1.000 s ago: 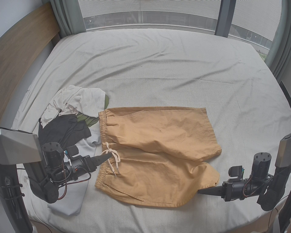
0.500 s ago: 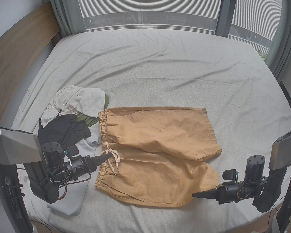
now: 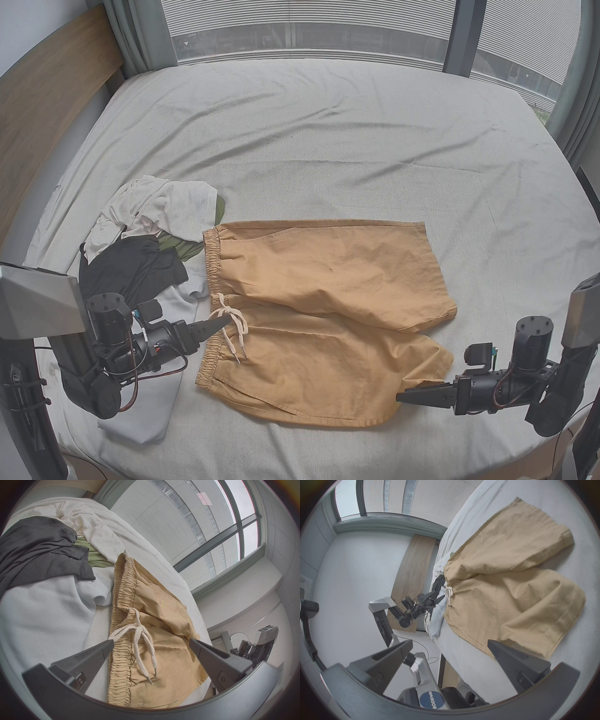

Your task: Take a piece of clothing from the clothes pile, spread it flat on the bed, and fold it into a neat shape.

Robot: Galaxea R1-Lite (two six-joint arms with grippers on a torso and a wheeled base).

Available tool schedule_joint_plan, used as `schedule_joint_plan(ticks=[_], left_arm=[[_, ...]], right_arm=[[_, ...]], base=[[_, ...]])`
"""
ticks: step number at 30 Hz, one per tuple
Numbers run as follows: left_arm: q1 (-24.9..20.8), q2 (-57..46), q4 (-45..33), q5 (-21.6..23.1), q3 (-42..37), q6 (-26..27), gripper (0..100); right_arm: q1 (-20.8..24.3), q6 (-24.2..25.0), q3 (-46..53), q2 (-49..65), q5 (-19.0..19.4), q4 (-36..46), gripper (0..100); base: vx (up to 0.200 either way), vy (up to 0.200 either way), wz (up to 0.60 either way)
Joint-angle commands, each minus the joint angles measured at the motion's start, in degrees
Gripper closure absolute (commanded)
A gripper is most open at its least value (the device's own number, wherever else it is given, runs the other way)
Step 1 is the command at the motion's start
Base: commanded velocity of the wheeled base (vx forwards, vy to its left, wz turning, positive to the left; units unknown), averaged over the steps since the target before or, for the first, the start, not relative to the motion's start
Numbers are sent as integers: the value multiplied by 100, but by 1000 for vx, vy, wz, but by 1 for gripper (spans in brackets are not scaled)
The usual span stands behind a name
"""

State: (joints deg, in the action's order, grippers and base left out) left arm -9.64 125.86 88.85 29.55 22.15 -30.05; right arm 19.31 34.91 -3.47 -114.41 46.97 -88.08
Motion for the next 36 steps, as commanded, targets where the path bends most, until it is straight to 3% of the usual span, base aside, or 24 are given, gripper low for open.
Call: schedule_joint_plan(ticks=[1,5,6,12,20,21,23,36], left_arm=[[-3,-35,1,-2,17,-1,0],[-3,-44,1,-2,17,-10,0],[-3,-52,1,-2,17,-10,0],[-3,-44,1,-2,17,-1,0],[-38,-17,1,-2,26,-10,0],[-38,0,1,-2,26,-18,0],[-38,18,1,-2,35,-18,0],[-46,62,1,-2,61,-10,0]], right_arm=[[-384,771,330,1615,-100,36,0],[-894,1246,224,2001,-109,36,0],[-1368,1351,93,2019,-109,36,0],[-1720,1351,75,1747,-118,45,0],[-2195,675,-57,331,-153,10,0],[-2423,59,-66,-231,-162,-8,0],[-2546,-213,-57,-495,-162,-8,0],[-2652,-327,-154,-1110,-171,-8,0]], base=[[0,0,0],[0,0,0],[0,0,0],[0,0,0],[0,0,0],[0,0,0],[0,0,0],[0,0,0]])
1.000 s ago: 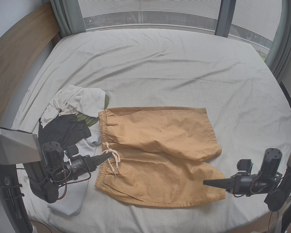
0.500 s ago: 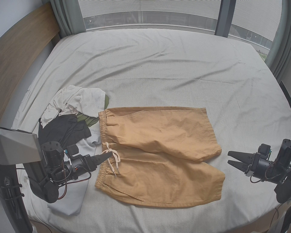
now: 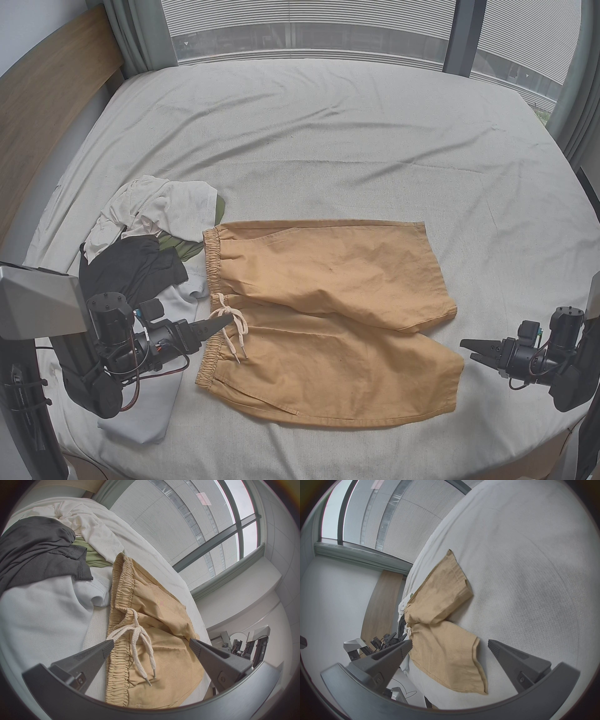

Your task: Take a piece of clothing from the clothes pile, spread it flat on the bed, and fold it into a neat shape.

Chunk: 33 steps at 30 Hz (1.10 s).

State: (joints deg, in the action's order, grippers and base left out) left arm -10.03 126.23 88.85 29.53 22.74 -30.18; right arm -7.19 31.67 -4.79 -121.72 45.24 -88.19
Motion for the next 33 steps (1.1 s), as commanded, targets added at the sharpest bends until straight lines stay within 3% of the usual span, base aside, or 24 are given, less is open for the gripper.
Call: schedule_joint_plan(ticks=[1,5,9,12,17,18,30,33], left_arm=[[-7,24,1,1,3,-5,0],[-7,24,1,1,3,-5,0],[-7,24,1,1,3,-5,0],[-7,33,1,1,3,-5,0],[-16,33,1,1,3,-5,0],[-16,33,1,1,3,-5,0],[-16,42,1,1,3,-5,0],[-43,42,1,1,3,-5,0]], right_arm=[[16,-3,-48,-422,2,3,0],[122,6,-198,-633,-33,3,0],[306,41,-409,-765,-411,3,0],[412,67,-417,-748,-446,3,0],[596,463,-532,-677,-455,3,0],[631,507,-540,-677,-472,-6,100],[693,524,-576,-255,-437,3,100],[1027,533,-365,228,-437,3,100]], base=[[0,0,0],[0,0,0],[0,0,0],[0,0,0],[0,0,0],[0,0,0],[0,0,0],[0,0,0]])
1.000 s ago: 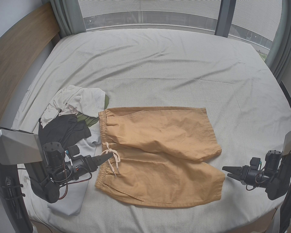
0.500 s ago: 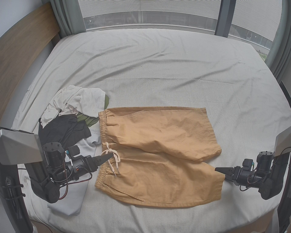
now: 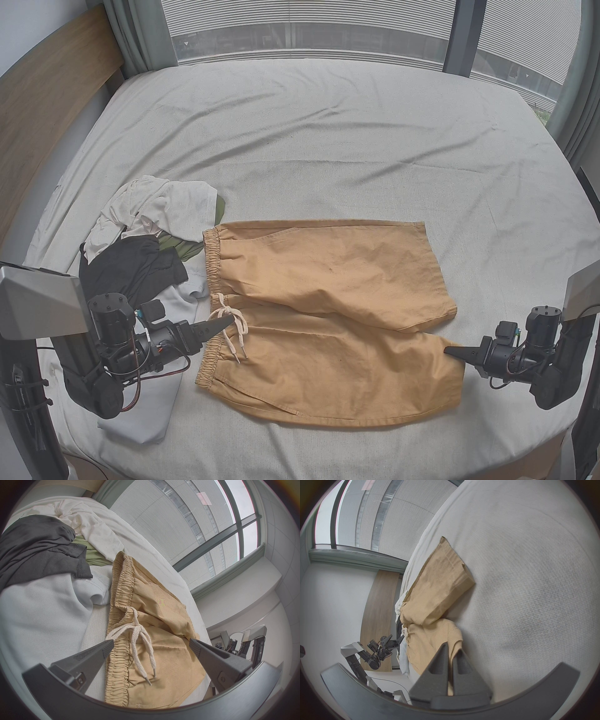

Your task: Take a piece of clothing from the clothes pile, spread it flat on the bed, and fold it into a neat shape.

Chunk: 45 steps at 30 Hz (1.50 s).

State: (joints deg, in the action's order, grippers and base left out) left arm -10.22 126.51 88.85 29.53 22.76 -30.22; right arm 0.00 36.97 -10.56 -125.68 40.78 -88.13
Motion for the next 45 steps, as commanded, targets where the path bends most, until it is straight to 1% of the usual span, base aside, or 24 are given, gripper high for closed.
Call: schedule_joint_plan(ticks=[1,3,6,7,8,9,14,19,23,25,28,32,33,39,41,45], left_arm=[[-24,14,1,1,0,-1,0],[-24,49,1,1,0,-1,0],[-24,49,1,1,0,-1,0],[-24,49,1,1,0,-1,0],[-24,40,1,1,0,-1,0],[-24,40,1,1,0,-1,0],[-33,22,1,1,-26,7,0],[-16,22,1,1,-17,7,0],[-24,31,1,1,-26,7,0],[-24,40,1,1,-26,7,0],[-24,31,1,1,-26,7,0],[-24,31,1,1,-26,7,0],[-24,31,1,1,-17,7,0],[-24,31,1,1,-17,7,0],[-16,40,1,1,-17,7,0],[-16,40,1,1,-8,7,0]], right_arm=[[352,3,238,659,9,-3,100],[694,-6,440,949,9,-3,100],[1143,-6,555,1072,-35,-3,100],[1151,-6,555,1072,-35,-3,100],[1318,-24,590,1064,-44,-3,100],[1327,-24,590,1064,-44,-3,100],[1731,-50,440,1011,-35,-3,100],[2197,-85,273,563,-79,-3,100],[2391,-191,291,246,-88,-3,100],[2487,-402,300,-44,-219,-12,100],[2637,-577,282,-307,-448,-12,100],[2786,-630,238,-395,-571,-12,100],[2804,-630,247,-395,-571,-12,0],[2909,-621,256,-387,-615,-12,0],[2909,-612,326,-228,-808,-12,0],[2848,-604,309,-105,-984,-12,0]], base=[[0,0,0],[0,0,0],[0,0,0],[0,0,0],[0,0,0],[0,0,0],[0,0,0],[0,0,0],[0,0,0],[0,0,0],[0,0,0],[0,0,0],[0,0,0],[0,0,0],[0,0,0],[0,0,0]])
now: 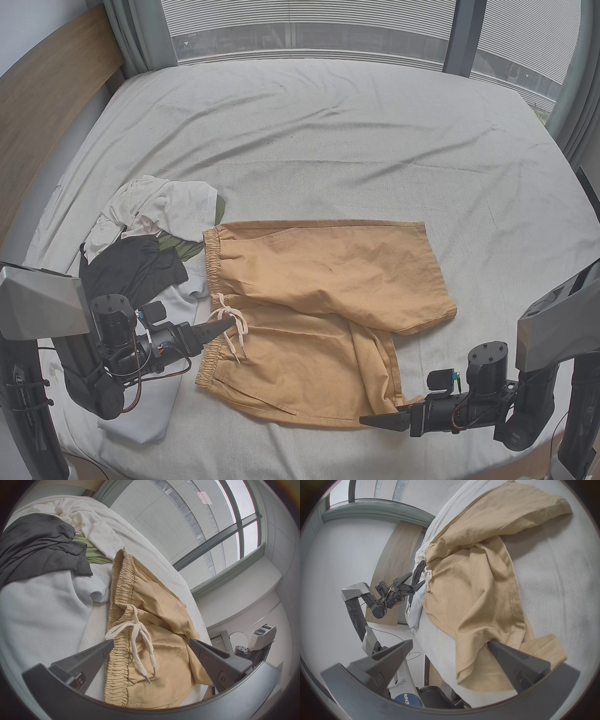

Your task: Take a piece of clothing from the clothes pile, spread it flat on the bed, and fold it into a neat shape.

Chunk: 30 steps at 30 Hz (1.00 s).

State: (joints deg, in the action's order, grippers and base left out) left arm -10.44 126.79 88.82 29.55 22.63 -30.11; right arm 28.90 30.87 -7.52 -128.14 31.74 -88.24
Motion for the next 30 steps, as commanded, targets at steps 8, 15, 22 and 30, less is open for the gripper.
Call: schedule_joint_plan(ticks=[8,15,22,30], left_arm=[[6,12,4,-2,5,-4,0],[15,3,4,-2,5,-4,0],[33,3,4,-2,14,-4,0],[24,21,4,-2,14,-4,0]], right_arm=[[19,16,-12,166,-599,8,0],[652,394,137,755,-599,17,0],[1056,640,251,834,-564,34,0],[1337,701,655,816,-599,17,0]], base=[[0,0,0],[0,0,0],[0,0,0],[0,0,0]])
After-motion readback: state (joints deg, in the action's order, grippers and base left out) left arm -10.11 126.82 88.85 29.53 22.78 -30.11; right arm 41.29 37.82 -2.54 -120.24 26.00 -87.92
